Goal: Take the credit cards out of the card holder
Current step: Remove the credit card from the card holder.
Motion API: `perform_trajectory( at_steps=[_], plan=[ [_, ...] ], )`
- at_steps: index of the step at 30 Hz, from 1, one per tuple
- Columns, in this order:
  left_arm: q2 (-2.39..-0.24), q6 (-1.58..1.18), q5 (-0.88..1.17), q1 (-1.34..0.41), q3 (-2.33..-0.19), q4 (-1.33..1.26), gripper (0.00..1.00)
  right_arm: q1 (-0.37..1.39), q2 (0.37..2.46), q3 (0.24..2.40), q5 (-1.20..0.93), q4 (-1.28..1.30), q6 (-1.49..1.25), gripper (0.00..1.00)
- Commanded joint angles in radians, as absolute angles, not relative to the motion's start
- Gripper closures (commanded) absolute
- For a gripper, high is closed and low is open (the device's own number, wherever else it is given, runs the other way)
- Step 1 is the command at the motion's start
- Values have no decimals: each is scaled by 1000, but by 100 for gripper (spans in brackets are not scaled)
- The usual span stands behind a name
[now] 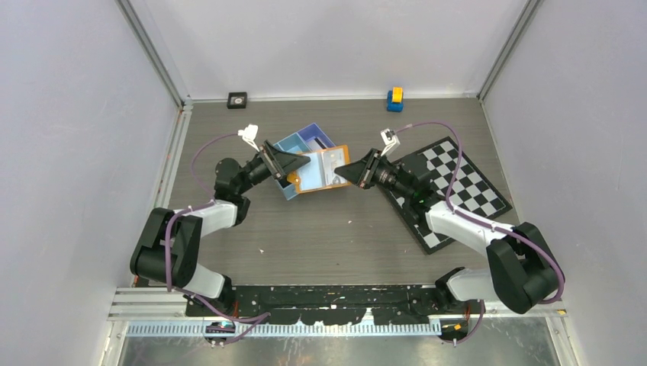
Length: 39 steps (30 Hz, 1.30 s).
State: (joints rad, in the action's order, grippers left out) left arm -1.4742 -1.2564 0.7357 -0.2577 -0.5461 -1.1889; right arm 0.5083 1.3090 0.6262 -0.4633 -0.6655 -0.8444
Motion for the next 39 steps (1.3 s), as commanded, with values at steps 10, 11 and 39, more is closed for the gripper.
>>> perform_trajectory(
  at_steps=[10,11,39],
  plan=[
    [-1427,-982,715,-367,-703,-738,68,489,1270,625,-423,-715,-872,94],
    [-1428,-982,722,-368,-706,-738,76,488,1274,626,-429,-720,-877,94],
    [-1013,-761,219,-359,-627,-243,50,466,1248,652,-313,-532,-825,100]
  ],
)
